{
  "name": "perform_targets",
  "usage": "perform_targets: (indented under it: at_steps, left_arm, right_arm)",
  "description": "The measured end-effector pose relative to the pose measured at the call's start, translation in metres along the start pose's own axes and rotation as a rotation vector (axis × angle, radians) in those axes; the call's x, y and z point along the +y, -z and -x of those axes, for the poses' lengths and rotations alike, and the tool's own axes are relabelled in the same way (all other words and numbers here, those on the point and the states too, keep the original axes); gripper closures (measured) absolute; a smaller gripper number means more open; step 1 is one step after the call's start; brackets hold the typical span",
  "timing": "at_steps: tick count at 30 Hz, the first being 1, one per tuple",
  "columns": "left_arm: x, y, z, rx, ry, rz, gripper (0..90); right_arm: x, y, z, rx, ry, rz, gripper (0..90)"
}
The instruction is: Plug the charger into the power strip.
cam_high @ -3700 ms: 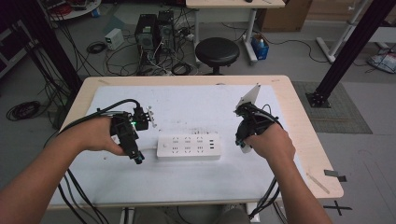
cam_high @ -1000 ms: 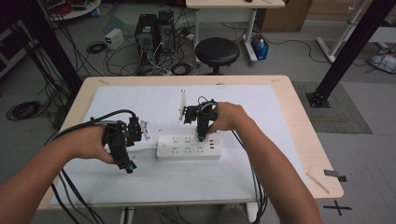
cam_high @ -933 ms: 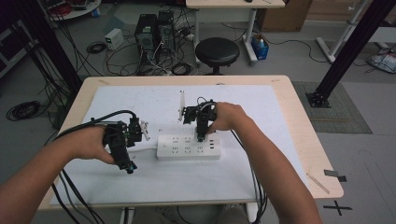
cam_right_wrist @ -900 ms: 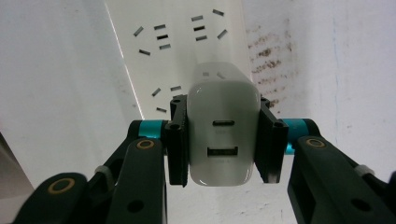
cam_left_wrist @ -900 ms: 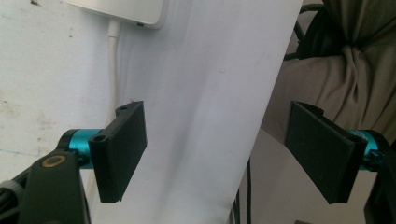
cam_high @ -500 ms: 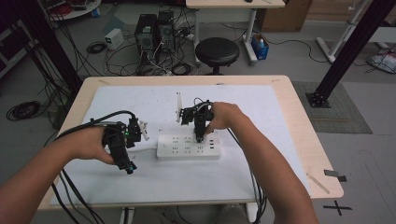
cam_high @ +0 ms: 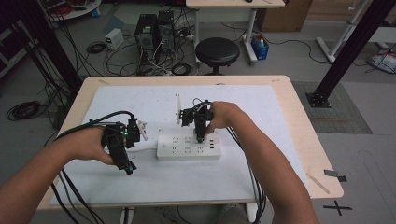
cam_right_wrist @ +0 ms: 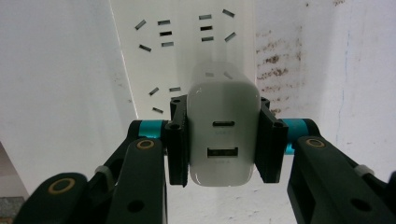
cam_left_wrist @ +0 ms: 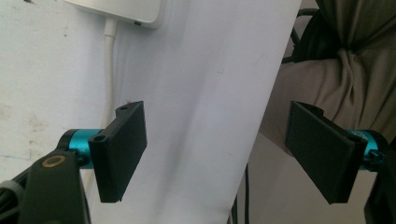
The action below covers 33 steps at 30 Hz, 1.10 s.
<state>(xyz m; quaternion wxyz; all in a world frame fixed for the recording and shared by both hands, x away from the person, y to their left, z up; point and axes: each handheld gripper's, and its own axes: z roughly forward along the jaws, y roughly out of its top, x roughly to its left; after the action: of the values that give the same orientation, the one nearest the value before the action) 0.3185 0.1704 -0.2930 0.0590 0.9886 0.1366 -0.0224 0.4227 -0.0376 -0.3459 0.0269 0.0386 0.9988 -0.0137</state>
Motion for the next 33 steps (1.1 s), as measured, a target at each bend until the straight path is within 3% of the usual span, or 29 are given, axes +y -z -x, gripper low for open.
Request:
perform_targets:
  at_steps: [15, 19, 33]
  left_arm:
    - [-0.005, -0.001, 0.000, -0.002, 0.010, 0.013, 21.3]
    - [-0.004, -0.002, 0.000, -0.004, -0.004, 0.005, 21.3]
    - [-0.002, -0.005, -0.002, -0.015, 0.001, 0.016, 21.3]
  right_arm:
    - [-0.006, -0.005, 0.000, 0.004, 0.002, 0.079, 62.0]
    - [-0.009, -0.005, 0.001, 0.012, 0.000, 0.096, 62.0]
    - [-0.009, -0.007, 0.000, 0.005, -0.001, 0.085, 62.1]
